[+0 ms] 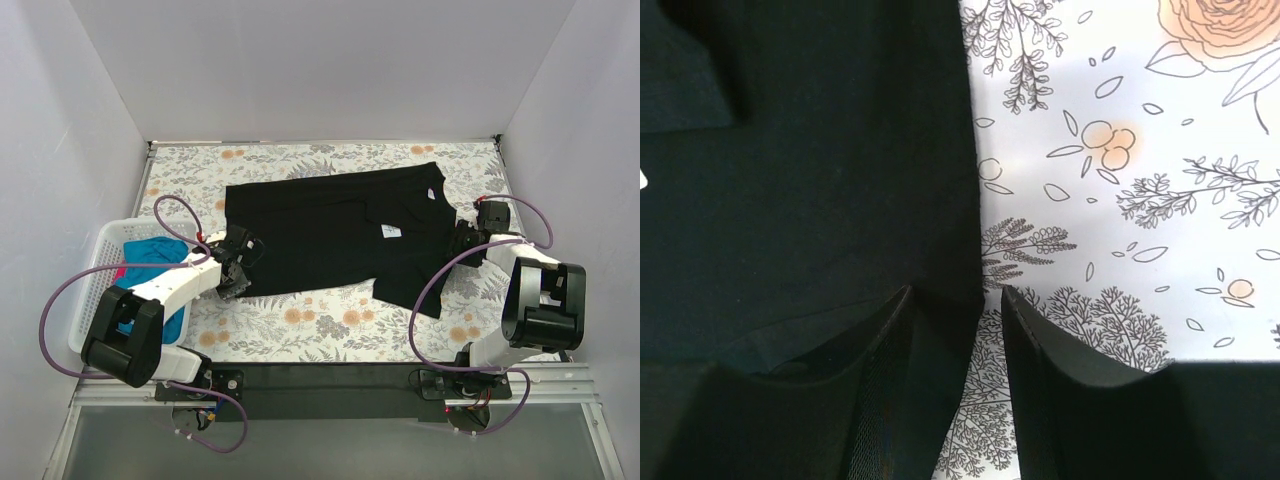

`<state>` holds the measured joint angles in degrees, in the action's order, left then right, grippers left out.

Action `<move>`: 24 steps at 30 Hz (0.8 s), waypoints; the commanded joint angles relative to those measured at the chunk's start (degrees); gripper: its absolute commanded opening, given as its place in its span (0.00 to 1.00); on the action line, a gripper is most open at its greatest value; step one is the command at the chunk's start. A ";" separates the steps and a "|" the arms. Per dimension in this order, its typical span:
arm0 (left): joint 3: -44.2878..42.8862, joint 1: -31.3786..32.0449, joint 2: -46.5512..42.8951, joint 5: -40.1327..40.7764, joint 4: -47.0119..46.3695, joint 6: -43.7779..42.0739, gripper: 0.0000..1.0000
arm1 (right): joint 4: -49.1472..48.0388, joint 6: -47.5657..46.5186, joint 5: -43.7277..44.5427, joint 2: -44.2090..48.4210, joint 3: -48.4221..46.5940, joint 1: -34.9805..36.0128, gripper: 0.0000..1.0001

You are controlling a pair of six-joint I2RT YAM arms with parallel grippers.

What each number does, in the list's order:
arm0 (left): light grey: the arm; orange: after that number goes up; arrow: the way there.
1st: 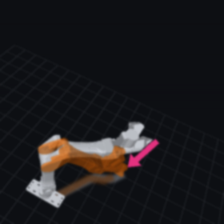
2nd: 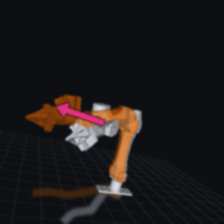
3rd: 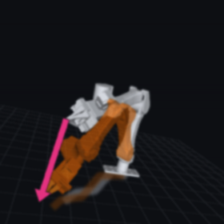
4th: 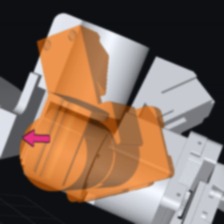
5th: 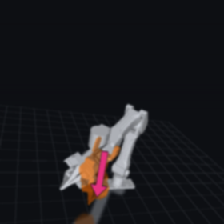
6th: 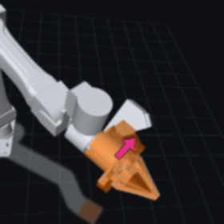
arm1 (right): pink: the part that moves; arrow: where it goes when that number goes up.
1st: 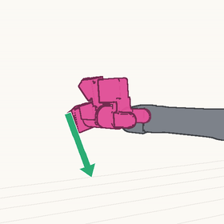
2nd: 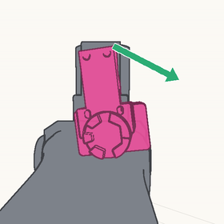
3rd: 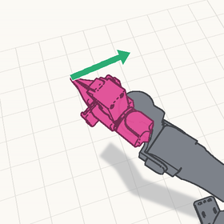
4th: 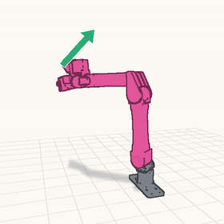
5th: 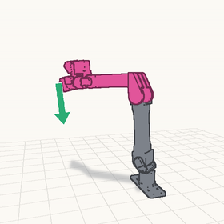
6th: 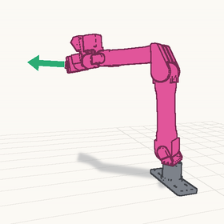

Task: Fold and stack the t-shirts
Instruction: Fold the tshirt

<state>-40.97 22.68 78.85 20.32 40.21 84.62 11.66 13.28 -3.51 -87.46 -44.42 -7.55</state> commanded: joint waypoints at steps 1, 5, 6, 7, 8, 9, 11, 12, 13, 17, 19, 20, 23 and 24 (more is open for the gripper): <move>-0.16 -0.26 -1.68 0.95 -0.74 -0.33 0.00 | -1.73 -0.71 -1.68 -1.04 -1.10 -0.36 0.46; -0.07 -0.35 -1.68 0.95 -0.83 -0.24 0.00 | -1.55 -0.71 -1.94 -1.57 -0.93 -0.36 0.40; -0.07 -0.27 -1.77 1.04 -0.74 -0.24 0.00 | -1.64 -0.71 -1.94 -1.49 -0.84 -0.36 0.38; -0.07 -0.26 -1.86 1.04 -0.74 -0.24 0.00 | -1.55 -0.62 -1.85 -1.40 -0.58 -0.36 0.36; -0.07 -0.26 -1.86 1.13 -0.66 -0.24 0.00 | -1.29 -0.53 -1.68 -1.05 -0.58 -0.36 0.32; -0.07 -0.26 -1.94 1.13 -0.74 -0.24 0.00 | -1.12 -0.36 -1.42 -0.87 -0.58 -0.36 0.27; 0.01 -0.61 -2.21 0.52 -1.27 -0.42 0.00 | -0.15 0.34 -0.10 0.09 -0.84 -0.53 0.13; 0.10 -0.70 -2.12 -0.09 -1.44 -0.51 0.00 | 0.64 0.61 1.82 0.45 -1.01 -0.62 0.06; -0.07 -1.23 -1.95 -0.71 -1.79 -0.68 0.00 | 1.43 1.04 2.97 1.49 -1.28 -1.06 0.01; -0.60 -1.76 -0.72 -4.14 -2.68 -0.86 0.00 | 6.70 4.55 7.37 6.06 -0.23 -2.90 0.01; -0.51 -1.76 -0.98 -4.58 -2.76 -0.68 0.00 | 8.46 7.10 7.82 11.22 3.19 -4.04 0.01; -0.25 -1.76 -1.06 -5.45 -2.59 -0.34 0.00 | 8.47 7.72 7.47 13.26 4.60 -4.40 0.01; 0.10 -1.85 -1.94 -6.69 -2.33 0.19 0.00 | 8.82 9.04 7.46 19.95 9.26 -5.10 0.01; 0.19 -1.76 -2.21 -7.04 -2.32 0.28 0.00 | 8.82 9.39 7.55 21.00 10.66 -5.10 0.01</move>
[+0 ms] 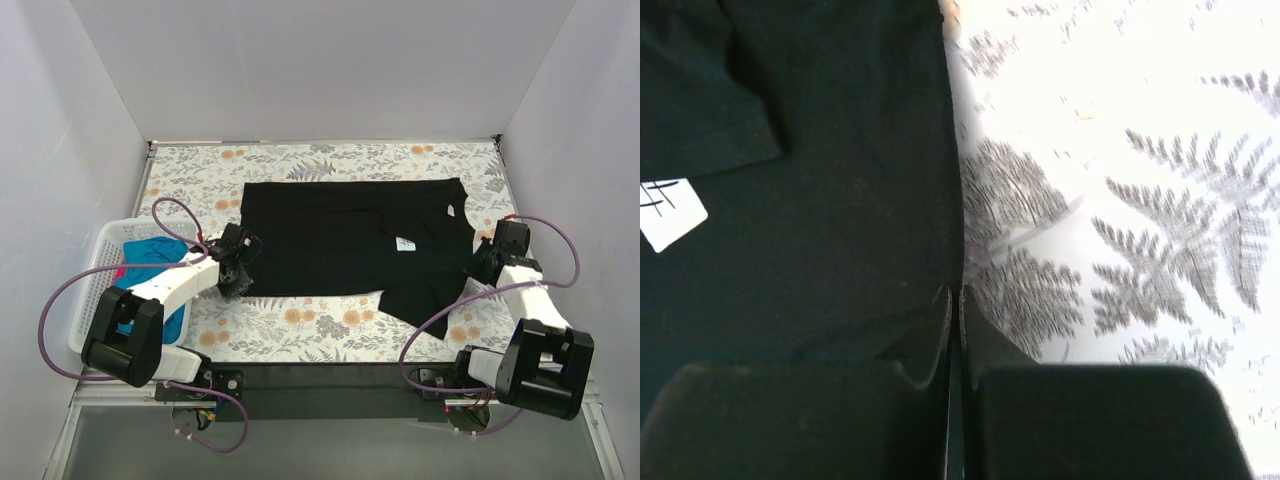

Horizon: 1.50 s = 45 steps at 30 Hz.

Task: Fold and stack the t-shirts
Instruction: Fold the tshirt

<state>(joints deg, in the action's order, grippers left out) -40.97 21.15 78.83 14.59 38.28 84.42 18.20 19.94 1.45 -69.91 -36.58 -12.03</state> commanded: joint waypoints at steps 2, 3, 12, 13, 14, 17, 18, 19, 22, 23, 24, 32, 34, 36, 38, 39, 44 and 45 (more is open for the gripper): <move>-0.59 -0.67 -2.10 -1.41 0.21 0.57 0.00 | 2.37 3.08 2.33 4.96 3.35 -0.62 0.01; -1.04 -0.93 -1.92 -1.41 0.21 0.57 0.00 | 2.37 3.00 2.33 4.96 3.27 -0.80 0.01; -10.69 -5.94 1.93 -3.43 1.27 -1.98 0.00 | 2.81 2.73 0.31 -0.84 -5.51 -0.71 0.01; -13.23 -5.94 2.64 -3.34 1.44 -2.07 0.00 | 2.72 2.82 -0.30 -1.80 -6.48 -0.62 0.01; -14.65 -5.94 3.26 -3.34 1.62 -2.16 0.00 | 2.55 2.82 -0.48 -2.33 -7.36 -0.62 0.01; -19.40 -6.03 6.16 -3.34 3.02 -2.24 0.00 | 2.63 2.03 -0.75 -4.53 -11.31 -0.36 0.01; -20.19 -6.12 7.03 -3.17 3.29 -2.42 0.00 | 2.63 1.68 -1.01 -5.58 -13.32 -0.36 0.01; -20.90 -6.20 7.39 -3.08 3.12 -2.51 0.00 | 2.55 1.50 -1.01 -6.28 -14.21 -0.36 0.01; -23.53 -7.25 9.06 -2.55 3.29 -2.86 0.00 | 2.72 1.06 -2.67 -9.44 -17.99 -0.27 0.01; -24.85 -7.52 9.59 -2.46 3.20 -2.86 0.00 | 2.81 0.97 -3.12 -10.41 -18.96 -0.36 0.01; -25.38 -7.78 10.55 -2.11 3.11 -2.86 0.00 | 2.98 0.80 -3.65 -11.29 -19.84 -0.36 0.01; -31.36 -10.51 16.18 -2.99 1.18 -3.30 0.00 | 4.04 0.36 -4.88 -19.20 -30.38 -0.27 0.01; -32.50 -10.69 18.20 -3.25 0.40 -3.47 0.00 | 4.65 0.01 -5.32 -21.83 -32.41 -0.27 0.01; -32.86 -10.77 19.87 -3.25 -0.31 -3.83 0.00 | 5.09 -0.26 -5.58 -24.12 -34.61 -0.27 0.01; -33.29 -10.78 21.36 -3.51 -1.71 -4.52 0.00 | 5.01 -0.26 -6.02 -25.27 -35.84 -0.27 0.01; -33.38 -10.78 21.89 -3.34 -2.76 -4.70 0.00 | 5.09 -0.26 -6.02 -26.49 -36.11 -0.27 0.01; -34.09 -10.78 25.05 -3.43 -5.06 -5.67 0.00 | 5.01 -0.43 -5.76 -30.10 -36.81 -0.36 0.01; -34.09 -10.78 25.41 -3.43 -5.41 -6.11 0.00 | 4.92 -0.43 -4.98 -31.07 -36.72 -0.36 0.01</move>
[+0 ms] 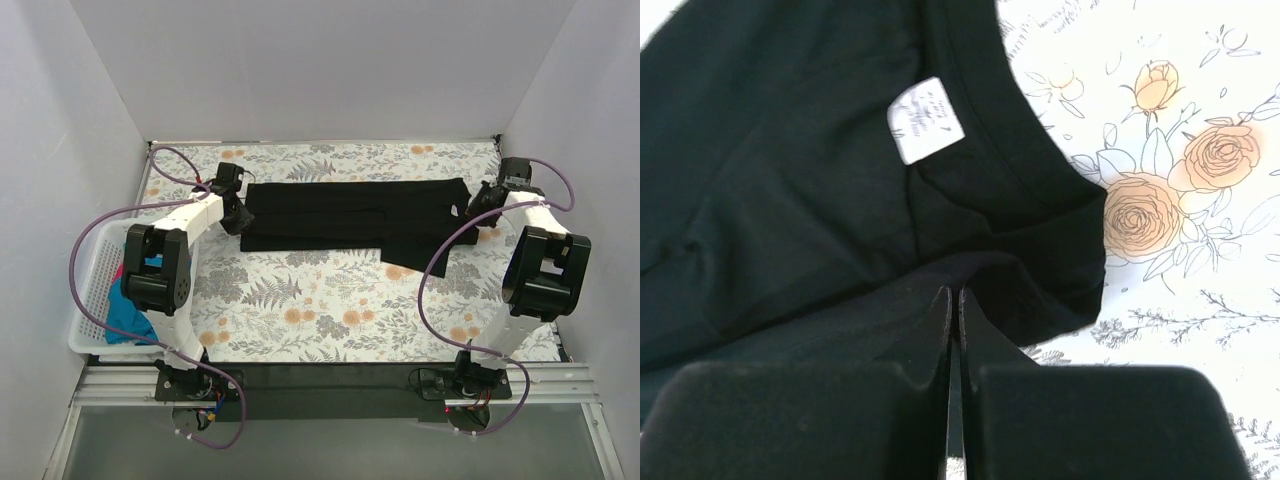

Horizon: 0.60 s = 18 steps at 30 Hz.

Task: Fold and stack the t-shirts
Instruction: Fold the tshirt

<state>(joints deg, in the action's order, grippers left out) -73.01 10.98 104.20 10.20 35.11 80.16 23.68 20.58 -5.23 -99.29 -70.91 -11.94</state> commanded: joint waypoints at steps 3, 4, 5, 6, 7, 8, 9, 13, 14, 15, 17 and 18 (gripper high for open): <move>-2.66 -0.61 1.26 1.14 -3.65 -2.55 0.00 | -0.48 -1.16 2.77 -2.84 -2.30 -0.36 0.01; -2.83 -0.61 1.53 1.05 -3.91 -2.73 0.00 | -0.65 -1.15 3.12 -3.02 -2.21 -0.36 0.01; -2.84 -0.70 1.79 1.05 -4.26 -2.82 0.00 | -0.65 -1.15 3.56 -3.11 -1.95 -0.36 0.01; -2.92 -0.61 1.97 0.88 -4.70 -2.90 0.00 | -0.83 -1.24 4.17 -3.19 -1.86 -0.36 0.01; -2.92 -0.61 2.14 0.70 -4.96 -3.34 0.00 | -0.92 -1.33 4.44 -3.28 -1.77 -0.36 0.01; -3.01 -0.70 2.32 0.44 -5.23 -3.43 0.00 | -0.83 -1.42 4.79 -3.37 -1.68 -0.45 0.01; -3.10 -0.61 2.49 0.35 -5.49 -3.52 0.00 | -1.00 -1.51 4.97 -3.46 -1.60 -0.45 0.01; -3.19 -0.61 3.02 0.53 -6.20 -3.78 0.00 | -1.01 -1.59 6.54 -3.90 -1.42 -0.36 0.06; -3.19 -0.61 3.37 0.61 -6.28 -4.04 0.00 | -1.09 -1.68 6.64 -3.81 -1.16 -0.45 0.06; -3.36 -0.61 3.55 0.61 -6.46 -4.22 0.00 | -1.27 -1.59 6.82 -3.98 -0.98 -0.45 0.08; -3.63 -0.61 4.08 0.00 -6.55 -4.92 0.04 | -1.36 -1.59 6.47 -3.64 -0.54 -0.45 0.20; -3.63 -0.61 4.08 -0.17 -6.55 -5.10 0.07 | -1.44 -1.59 6.20 -3.37 -0.37 -0.45 0.20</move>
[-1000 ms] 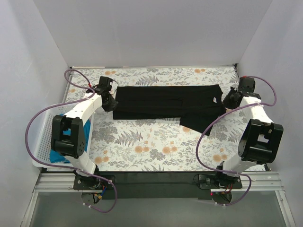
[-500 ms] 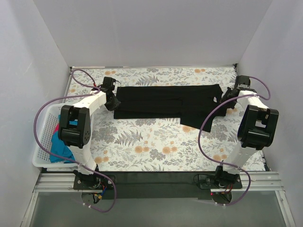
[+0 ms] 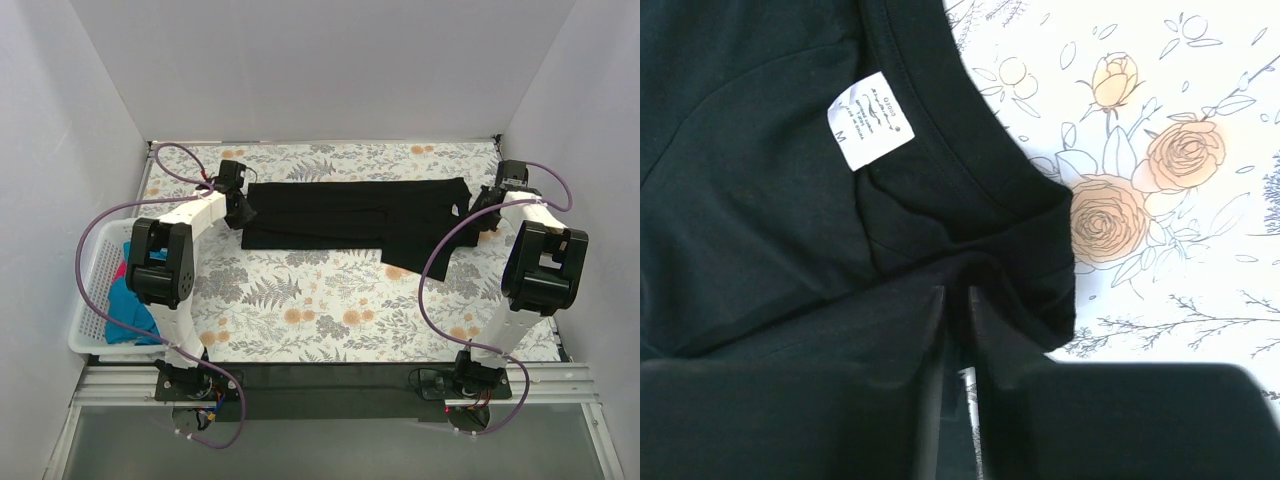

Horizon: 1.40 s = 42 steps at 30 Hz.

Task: Fold and stack the t-shirts
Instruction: Fold the tshirt

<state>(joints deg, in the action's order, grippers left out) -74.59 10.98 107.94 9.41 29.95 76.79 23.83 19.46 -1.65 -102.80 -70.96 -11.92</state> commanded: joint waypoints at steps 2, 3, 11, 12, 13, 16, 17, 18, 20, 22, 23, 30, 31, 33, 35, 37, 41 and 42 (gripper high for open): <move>-1.97 -0.61 -0.53 0.79 -1.48 -1.82 0.16 | -1.60 -0.83 2.18 1.02 -0.23 -0.38 0.30; -1.88 -0.53 -1.15 0.87 -1.74 -2.00 0.21 | -1.69 -0.92 2.09 2.33 -0.23 -0.12 0.34; 2.06 1.93 -12.74 4.12 -1.57 -3.05 0.81 | -1.60 -1.36 -0.54 14.54 5.47 3.91 0.56; 2.95 2.55 -14.06 4.82 -1.39 -3.05 0.82 | -1.60 -1.36 -0.90 15.52 6.70 4.62 0.56; 4.00 2.90 -15.55 5.18 -1.39 -3.05 0.82 | -1.69 -1.27 -1.25 16.31 9.49 5.32 0.57; 10.06 4.22 -22.05 5.88 -1.30 -2.88 0.82 | -2.21 -1.10 -1.60 19.04 14.25 7.79 0.59; 11.82 4.57 -25.38 6.23 -1.39 -2.70 0.83 | -2.47 -0.83 -1.34 19.74 17.40 8.40 0.59; 15.40 5.36 -27.06 6.58 -1.83 -2.79 0.83 | -2.91 -0.83 -0.56 20.97 18.74 9.97 0.59; 18.67 6.33 -31.80 7.46 -2.44 -3.31 0.83 | -3.09 -0.66 0.59 22.03 22.24 11.13 0.59; 23.67 7.56 -35.67 7.73 -3.41 -3.58 0.84 | -3.27 -0.83 1.03 22.91 24.02 11.83 0.59; 25.35 7.82 -36.74 7.90 -3.76 -3.76 0.84 | -3.27 -1.27 1.38 23.09 24.63 11.84 0.59; 31.70 8.53 -41.05 9.49 -5.52 -4.11 0.84 | -3.62 -1.89 8.32 20.81 27.28 16.14 0.57; 31.78 8.70 -41.06 9.49 -5.61 -4.02 0.84 | -3.79 -1.80 8.85 20.28 27.28 16.66 0.56; 31.43 8.70 -40.97 9.84 -5.61 -4.11 0.84 | -3.97 -1.53 9.21 18.52 27.10 17.81 0.53; 31.43 8.62 -41.23 10.28 -5.70 -4.46 0.84 | -3.97 -1.27 10.17 17.38 27.01 18.77 0.48; 31.78 8.70 -41.67 11.15 -5.70 -4.72 0.84 | -3.88 -1.10 11.31 15.97 26.93 20.09 0.39; 32.22 8.70 -42.11 10.72 -5.87 -4.64 0.84 | -3.80 -1.01 11.84 14.91 26.05 20.89 0.20; 32.14 8.70 -42.02 10.72 -5.96 -4.72 0.84 | -3.27 -1.09 12.19 15.00 25.70 20.97 0.15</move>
<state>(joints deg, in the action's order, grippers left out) -42.78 19.38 67.75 18.41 25.15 72.82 19.79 17.98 8.78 -85.78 -44.66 8.43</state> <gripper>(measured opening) 0.839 0.188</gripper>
